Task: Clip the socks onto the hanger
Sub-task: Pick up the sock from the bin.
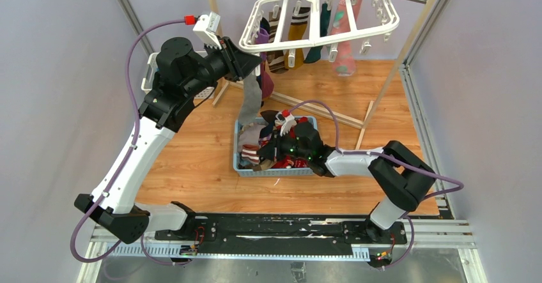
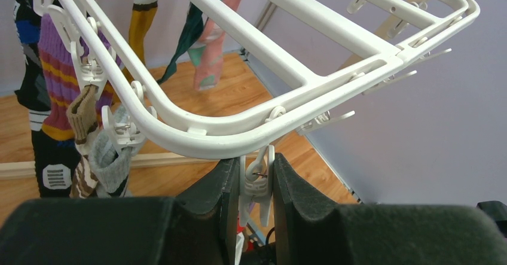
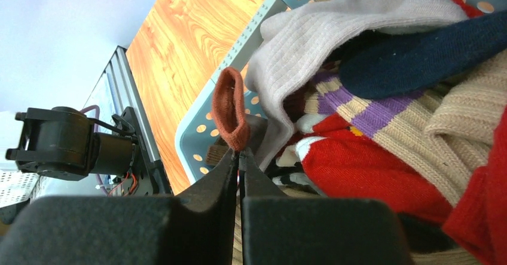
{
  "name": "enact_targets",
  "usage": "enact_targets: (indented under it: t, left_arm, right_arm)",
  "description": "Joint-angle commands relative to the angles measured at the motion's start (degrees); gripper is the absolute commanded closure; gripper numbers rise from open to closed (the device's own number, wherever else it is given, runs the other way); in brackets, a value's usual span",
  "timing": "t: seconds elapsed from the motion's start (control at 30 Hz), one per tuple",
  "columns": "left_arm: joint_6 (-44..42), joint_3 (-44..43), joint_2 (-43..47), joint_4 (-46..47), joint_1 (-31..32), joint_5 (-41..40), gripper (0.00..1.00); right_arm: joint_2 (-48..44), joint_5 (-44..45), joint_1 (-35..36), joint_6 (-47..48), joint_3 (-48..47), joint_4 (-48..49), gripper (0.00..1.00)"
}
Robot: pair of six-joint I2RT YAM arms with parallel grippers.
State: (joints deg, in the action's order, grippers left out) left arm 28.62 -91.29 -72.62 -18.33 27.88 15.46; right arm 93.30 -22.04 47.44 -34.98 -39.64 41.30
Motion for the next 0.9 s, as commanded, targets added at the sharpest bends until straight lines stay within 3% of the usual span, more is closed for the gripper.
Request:
enact_targets:
  t: [0.0, 0.47, 0.87]
  left_arm:
    - [-1.2, -0.7, 1.4, 0.2, -0.3, 0.6, 1.0]
    - [-2.1, -1.0, 1.7, -0.1, -0.3, 0.4, 1.0]
    - [-1.5, -2.0, 1.4, -0.5, -0.3, 0.9, 1.0]
  right_arm:
    - [-2.9, -0.3, -0.3, -0.9, -0.9, 1.6, 1.0]
    - [-26.1, 3.1, 0.1, 6.5, -6.8, -14.7, 1.0]
    - [-35.0, 2.7, 0.0, 14.0, -15.0, -24.5, 1.0]
